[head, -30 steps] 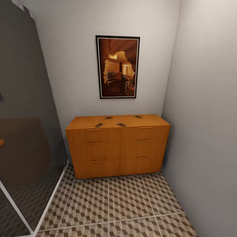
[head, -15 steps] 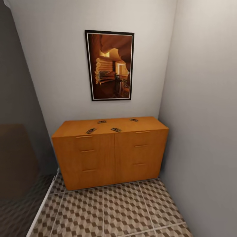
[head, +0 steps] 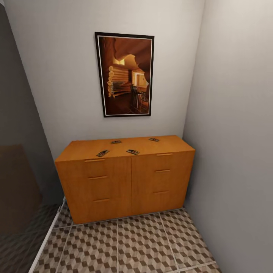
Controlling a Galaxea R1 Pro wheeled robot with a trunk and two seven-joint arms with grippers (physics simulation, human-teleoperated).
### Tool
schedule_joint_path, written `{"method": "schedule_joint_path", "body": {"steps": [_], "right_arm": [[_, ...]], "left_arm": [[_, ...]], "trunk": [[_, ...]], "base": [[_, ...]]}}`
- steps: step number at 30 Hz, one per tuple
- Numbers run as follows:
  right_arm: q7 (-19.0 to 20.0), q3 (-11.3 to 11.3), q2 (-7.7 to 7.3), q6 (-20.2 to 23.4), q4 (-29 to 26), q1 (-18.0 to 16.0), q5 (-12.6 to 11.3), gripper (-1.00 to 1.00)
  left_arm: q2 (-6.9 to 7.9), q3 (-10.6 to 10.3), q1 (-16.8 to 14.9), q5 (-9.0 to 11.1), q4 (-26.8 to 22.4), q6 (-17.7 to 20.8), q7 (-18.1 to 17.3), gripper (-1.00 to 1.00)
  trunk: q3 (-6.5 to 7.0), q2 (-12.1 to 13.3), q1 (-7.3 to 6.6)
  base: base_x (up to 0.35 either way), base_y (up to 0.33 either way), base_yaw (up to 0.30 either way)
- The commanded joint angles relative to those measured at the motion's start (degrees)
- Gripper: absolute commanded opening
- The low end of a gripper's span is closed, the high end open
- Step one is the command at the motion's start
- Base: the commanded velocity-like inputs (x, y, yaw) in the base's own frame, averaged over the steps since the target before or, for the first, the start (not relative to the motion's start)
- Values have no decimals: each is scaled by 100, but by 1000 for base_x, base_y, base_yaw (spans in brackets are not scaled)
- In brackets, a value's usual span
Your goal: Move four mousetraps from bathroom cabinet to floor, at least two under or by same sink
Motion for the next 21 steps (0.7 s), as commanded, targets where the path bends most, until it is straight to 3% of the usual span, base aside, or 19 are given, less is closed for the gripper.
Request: {"method": "schedule_joint_path", "body": {"steps": [1,21], "right_arm": [[-1,-4,0,-16,0,-1,-5,100],[-1,-10,-6,15,0,-1,-15,100]], "left_arm": [[0,0,-1,41,-3,-3,1,100],[-20,-8,-1,33,3,-11,1,100]], "trunk": [[-5,-3,0],[-5,-3,0]], "base": [[5,0,-1],[0,0,0]]}}
